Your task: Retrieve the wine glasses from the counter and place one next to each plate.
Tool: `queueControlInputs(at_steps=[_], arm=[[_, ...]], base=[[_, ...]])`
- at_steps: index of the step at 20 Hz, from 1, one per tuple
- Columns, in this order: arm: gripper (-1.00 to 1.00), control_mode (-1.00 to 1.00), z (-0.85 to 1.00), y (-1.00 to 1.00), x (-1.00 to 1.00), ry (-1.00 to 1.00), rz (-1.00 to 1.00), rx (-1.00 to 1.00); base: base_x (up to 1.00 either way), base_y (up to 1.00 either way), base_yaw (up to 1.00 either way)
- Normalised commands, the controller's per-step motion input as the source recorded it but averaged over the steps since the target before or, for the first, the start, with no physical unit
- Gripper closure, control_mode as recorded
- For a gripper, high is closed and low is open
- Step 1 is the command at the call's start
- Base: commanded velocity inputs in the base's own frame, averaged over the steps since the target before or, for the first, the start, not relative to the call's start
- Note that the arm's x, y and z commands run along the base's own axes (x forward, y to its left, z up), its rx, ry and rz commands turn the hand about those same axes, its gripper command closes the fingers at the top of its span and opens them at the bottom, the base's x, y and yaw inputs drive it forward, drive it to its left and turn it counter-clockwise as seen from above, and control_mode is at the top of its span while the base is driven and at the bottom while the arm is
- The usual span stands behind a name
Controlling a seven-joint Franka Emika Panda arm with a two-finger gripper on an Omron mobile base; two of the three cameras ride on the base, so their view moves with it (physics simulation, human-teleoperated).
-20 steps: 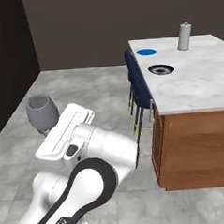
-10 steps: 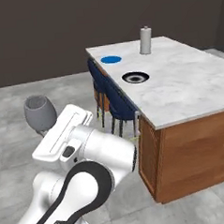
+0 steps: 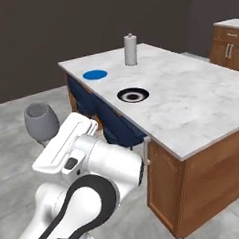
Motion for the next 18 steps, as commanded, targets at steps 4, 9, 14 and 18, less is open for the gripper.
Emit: queueControlInputs(at_steps=[4,9,14,18], arm=[[1.00,1.00,0.00,0.00,0.00,0.00,0.00,0.00],[1.00,1.00,0.00,0.00,0.00,0.00,0.00,0.00],[1.00,1.00,0.00,0.00,0.00,0.00,0.00,0.00],[1.00,1.00,0.00,0.00,0.00,0.00,0.00,0.00]], base=[[1.00,0.96,-0.51],[0.79,0.97,-0.58],[0.32,1.00,-0.57],[0.38,1.00,-0.56]])
